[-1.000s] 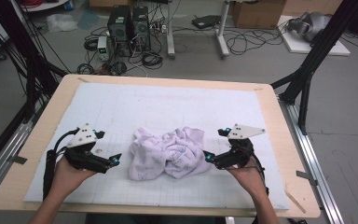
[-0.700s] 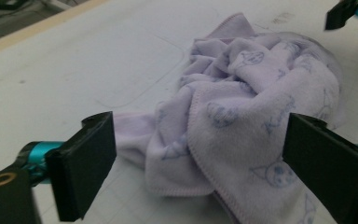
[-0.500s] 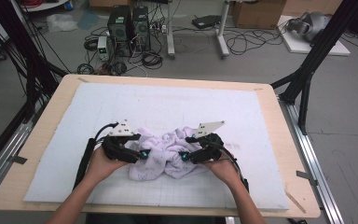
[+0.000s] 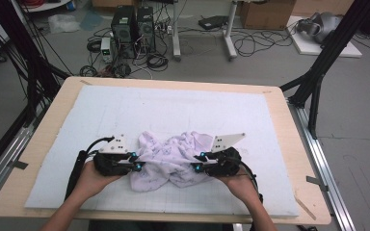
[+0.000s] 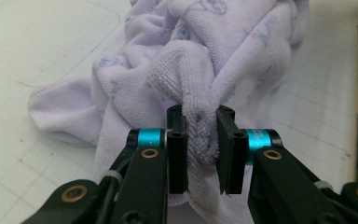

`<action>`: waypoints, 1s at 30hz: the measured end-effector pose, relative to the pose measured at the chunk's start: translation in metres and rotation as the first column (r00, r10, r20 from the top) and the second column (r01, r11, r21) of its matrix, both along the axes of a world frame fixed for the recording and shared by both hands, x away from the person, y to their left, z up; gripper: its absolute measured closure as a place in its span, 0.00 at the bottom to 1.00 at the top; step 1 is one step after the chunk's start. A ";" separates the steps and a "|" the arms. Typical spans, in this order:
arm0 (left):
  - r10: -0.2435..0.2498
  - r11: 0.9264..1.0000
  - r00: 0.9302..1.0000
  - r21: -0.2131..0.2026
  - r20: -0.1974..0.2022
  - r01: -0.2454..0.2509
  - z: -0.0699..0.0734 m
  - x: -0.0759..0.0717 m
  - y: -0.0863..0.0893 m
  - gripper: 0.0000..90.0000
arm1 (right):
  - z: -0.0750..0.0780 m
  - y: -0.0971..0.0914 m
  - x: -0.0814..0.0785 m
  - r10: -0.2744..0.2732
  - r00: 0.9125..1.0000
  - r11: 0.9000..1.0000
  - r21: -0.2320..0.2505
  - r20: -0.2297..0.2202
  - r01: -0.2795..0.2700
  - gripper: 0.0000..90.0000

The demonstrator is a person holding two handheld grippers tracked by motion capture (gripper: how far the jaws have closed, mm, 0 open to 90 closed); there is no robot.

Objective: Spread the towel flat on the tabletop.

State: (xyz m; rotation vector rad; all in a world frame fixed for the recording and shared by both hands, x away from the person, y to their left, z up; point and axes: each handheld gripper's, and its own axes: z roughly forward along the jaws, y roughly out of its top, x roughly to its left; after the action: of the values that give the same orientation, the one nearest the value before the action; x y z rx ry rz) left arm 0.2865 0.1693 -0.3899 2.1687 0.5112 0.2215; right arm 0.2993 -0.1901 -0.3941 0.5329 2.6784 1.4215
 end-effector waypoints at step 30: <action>0.071 0.997 0.995 0.015 -0.066 -0.070 -0.019 0.029 -0.008 0.56 | -0.023 0.028 0.040 -0.079 0.997 0.980 -0.184 -0.003 0.077 0.53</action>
State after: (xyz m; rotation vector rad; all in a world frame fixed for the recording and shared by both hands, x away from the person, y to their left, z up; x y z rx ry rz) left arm 0.3158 0.1614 -0.4093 2.1779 0.6260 0.1920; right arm 0.3397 -0.1622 -0.4173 0.6226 2.7265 1.1401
